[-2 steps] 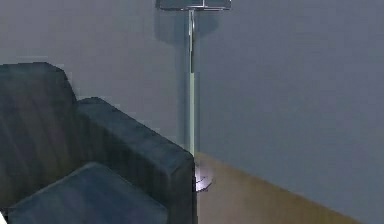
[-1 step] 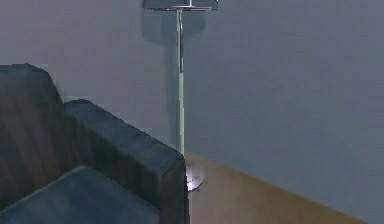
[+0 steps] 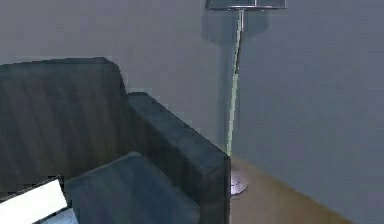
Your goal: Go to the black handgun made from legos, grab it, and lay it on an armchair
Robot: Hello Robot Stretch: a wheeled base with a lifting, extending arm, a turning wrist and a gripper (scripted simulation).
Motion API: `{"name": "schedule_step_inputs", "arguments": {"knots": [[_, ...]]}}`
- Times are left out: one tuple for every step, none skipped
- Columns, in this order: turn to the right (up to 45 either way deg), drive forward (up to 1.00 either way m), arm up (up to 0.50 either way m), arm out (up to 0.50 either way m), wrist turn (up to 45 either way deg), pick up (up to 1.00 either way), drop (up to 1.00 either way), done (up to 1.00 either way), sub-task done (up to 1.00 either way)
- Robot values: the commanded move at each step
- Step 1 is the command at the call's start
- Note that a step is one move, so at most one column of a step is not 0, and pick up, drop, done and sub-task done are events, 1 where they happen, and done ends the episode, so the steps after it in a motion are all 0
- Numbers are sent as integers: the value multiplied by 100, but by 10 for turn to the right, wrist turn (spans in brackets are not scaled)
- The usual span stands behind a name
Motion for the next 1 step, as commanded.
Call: {"name": "schedule_step_inputs", "arguments": {"knots": [[-450, 0, 0, 0, 0, 0, 0, 0, 0]]}}
